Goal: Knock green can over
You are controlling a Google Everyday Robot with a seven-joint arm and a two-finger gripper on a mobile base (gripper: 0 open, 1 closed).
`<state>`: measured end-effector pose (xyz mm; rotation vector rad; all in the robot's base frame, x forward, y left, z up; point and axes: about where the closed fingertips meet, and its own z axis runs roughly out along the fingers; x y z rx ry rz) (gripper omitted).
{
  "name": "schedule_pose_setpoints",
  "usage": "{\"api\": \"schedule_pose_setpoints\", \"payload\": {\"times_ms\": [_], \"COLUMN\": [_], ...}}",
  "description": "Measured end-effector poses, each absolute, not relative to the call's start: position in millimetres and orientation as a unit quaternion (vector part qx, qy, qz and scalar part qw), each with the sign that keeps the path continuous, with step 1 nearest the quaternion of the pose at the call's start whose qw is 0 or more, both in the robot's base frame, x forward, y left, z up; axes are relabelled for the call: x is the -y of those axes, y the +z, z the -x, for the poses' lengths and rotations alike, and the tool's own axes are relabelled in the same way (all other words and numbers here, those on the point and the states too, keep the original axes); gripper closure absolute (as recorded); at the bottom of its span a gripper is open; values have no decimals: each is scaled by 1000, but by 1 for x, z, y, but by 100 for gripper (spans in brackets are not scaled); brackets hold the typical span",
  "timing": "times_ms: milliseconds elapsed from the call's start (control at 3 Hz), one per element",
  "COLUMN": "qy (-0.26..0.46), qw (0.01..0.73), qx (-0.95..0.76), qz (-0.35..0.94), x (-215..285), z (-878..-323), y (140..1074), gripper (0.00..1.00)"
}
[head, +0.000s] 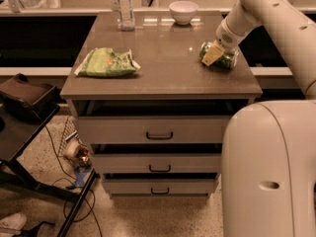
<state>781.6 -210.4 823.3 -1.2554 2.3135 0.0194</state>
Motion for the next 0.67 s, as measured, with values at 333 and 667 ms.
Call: {"api": "schedule_pose_setpoints", "payload": {"times_ms": [333, 667], "qy": [7, 7], "qw": [252, 252], "qx": [-851, -851], "qz": [462, 462], "x": [210, 210], "z": [-782, -782], "y": [833, 833], "gripper": [77, 54]}}
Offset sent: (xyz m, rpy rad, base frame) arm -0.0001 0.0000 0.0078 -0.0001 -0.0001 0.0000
